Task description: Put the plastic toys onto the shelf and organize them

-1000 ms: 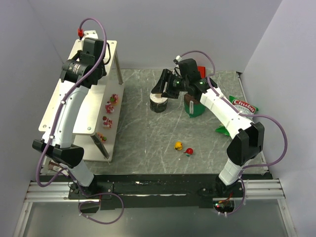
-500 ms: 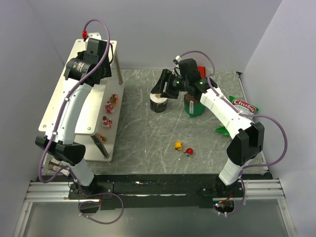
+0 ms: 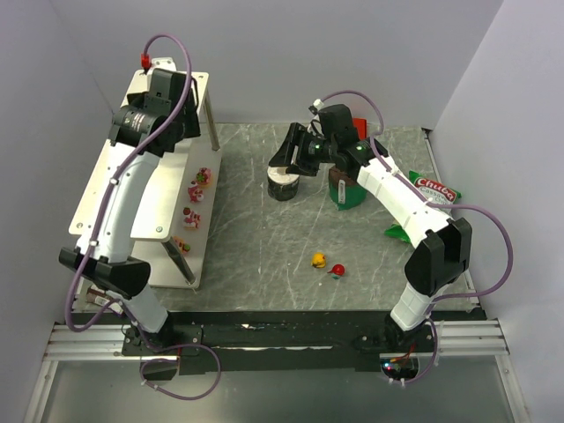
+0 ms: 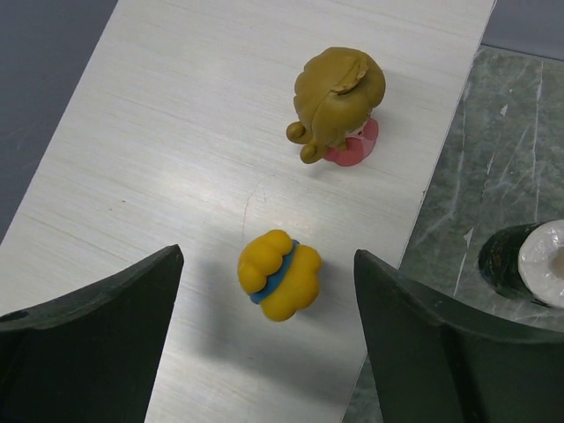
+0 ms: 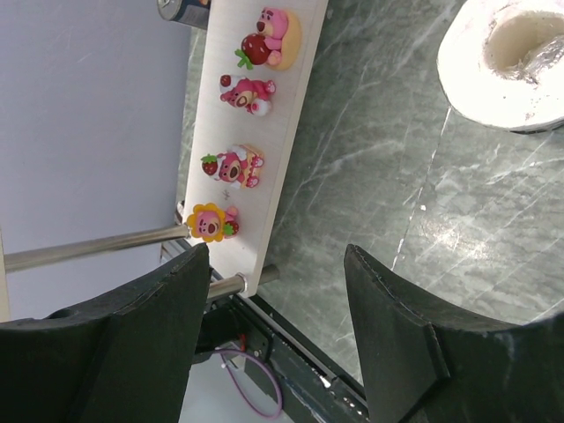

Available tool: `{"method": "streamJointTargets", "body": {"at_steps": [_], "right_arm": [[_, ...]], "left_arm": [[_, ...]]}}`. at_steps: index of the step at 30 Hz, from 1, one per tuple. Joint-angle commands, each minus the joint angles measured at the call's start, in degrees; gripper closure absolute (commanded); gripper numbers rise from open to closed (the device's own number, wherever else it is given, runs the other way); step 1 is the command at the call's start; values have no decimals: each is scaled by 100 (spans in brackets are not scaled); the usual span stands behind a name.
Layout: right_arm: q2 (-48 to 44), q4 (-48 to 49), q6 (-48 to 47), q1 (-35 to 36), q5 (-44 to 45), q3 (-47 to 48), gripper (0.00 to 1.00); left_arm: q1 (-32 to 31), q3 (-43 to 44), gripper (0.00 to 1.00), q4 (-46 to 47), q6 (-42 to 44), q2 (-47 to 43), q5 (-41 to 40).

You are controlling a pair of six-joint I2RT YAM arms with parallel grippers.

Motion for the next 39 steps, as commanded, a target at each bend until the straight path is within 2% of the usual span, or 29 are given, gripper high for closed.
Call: {"method": "streamJointTargets", "body": {"at_steps": [1, 7, 11, 14, 15, 18, 19, 21, 26, 32, 39], "right_arm": [[-44, 123, 17, -28, -18, 234, 31], [-158, 53, 0, -28, 122, 138, 27], [-229, -114, -79, -37, 298, 120, 26], [-351, -202, -141, -89, 474, 32, 26], [-413, -237, -158, -107, 544, -11, 26], [-589, -378, -246, -264, 728, -196, 26], [-650, -404, -316, -309, 807, -344, 26], [-869, -545, -378, -475, 983, -530, 26], [-1493, -615, -457, -994, 1326, -1531, 25], [-2152, -651, -501, -1627, 1538, -2507, 25], [-2584, -703, -519, -2198, 1538, -2833, 25]], "left_arm": [[-12, 184, 14, 72, -12, -481, -110], [-30, 114, 6, 318, 67, -956, 223], [-65, -525, 3, 941, 409, -1561, 819], [-82, -1175, 2, 1758, 691, -2368, 1943], [-82, -1308, 2, 2143, 735, -2493, 2582], [-170, -1705, 2, 2689, 770, -2766, 3613], [-231, -1871, 2, 2805, 727, -2784, 4260], [-722, -2065, 3, 3060, 718, -2785, 4591], [-2171, -2610, 2, 3658, 762, -2408, 4663], [-3200, -3304, 2, 4098, 744, -1925, 4653], [-4160, -3656, 3, 3554, 1700, -1001, 4242]]}}
